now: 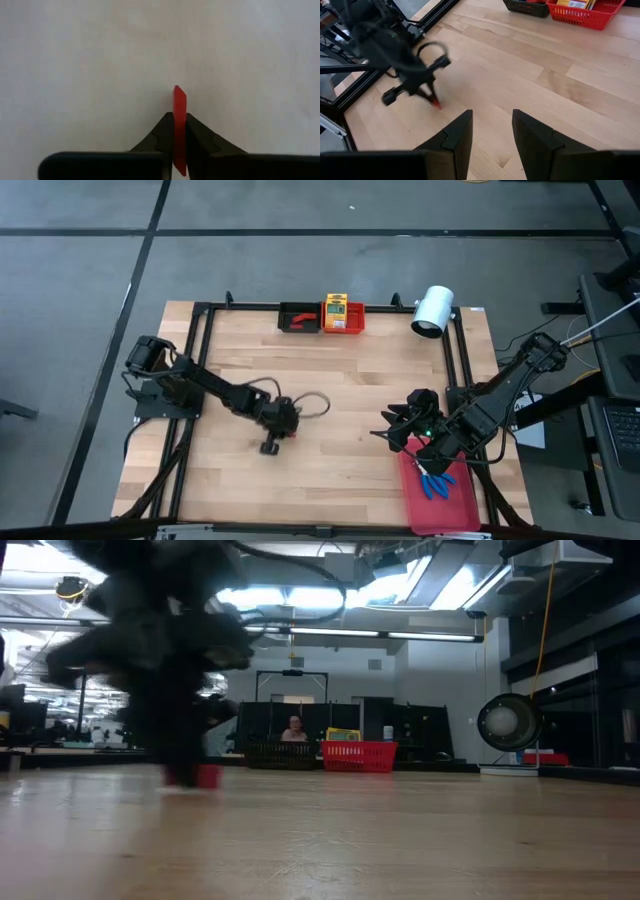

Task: Pick & Place School Supplies
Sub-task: Put the red eraser into the black bin

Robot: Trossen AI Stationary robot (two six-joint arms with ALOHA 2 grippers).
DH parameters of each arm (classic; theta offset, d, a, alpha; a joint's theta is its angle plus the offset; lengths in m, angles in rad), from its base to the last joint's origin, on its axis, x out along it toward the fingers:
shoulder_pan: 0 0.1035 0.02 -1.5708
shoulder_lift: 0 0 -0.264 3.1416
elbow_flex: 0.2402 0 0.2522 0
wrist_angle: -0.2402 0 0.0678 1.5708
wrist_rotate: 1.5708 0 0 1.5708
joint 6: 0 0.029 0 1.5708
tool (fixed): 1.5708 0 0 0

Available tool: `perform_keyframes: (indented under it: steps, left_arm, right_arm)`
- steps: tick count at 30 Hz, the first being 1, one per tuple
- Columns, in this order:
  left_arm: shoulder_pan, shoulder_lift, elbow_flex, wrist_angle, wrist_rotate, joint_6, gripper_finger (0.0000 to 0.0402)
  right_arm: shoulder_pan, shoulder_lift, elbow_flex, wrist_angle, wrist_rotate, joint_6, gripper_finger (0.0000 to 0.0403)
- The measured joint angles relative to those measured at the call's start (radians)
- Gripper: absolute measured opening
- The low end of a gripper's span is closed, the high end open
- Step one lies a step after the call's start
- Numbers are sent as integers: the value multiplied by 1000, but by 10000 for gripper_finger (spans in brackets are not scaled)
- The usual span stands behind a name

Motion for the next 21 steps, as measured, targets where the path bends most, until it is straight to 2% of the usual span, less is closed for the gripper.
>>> perform_keyframes:
  steps: [4,6,8,11,12,13,15,21]
  left_arm:
    - [105,-64,66,37,-20,-22,16]
    - [186,-95,78,89,20,-39,16]
    - [295,-123,76,190,83,-65,16]
    - [491,-155,84,395,238,-143,16]
    - [555,-157,89,415,286,-163,16]
    - [615,-156,99,391,311,-154,16]
    - [706,-152,147,263,308,-31,15]
    - [885,-58,353,-55,296,348,15]
  right_arm:
    - [0,0,0,1,2,-8,141]
    - [0,0,0,0,10,-12,141]
    - [0,0,0,0,24,-17,141]
    - [-1,0,0,0,30,-19,141]
    - [0,0,0,0,30,-19,141]
    - [0,0,0,0,30,-19,141]
    - [0,0,0,0,30,-17,141]
    - [0,0,0,0,48,-15,141]
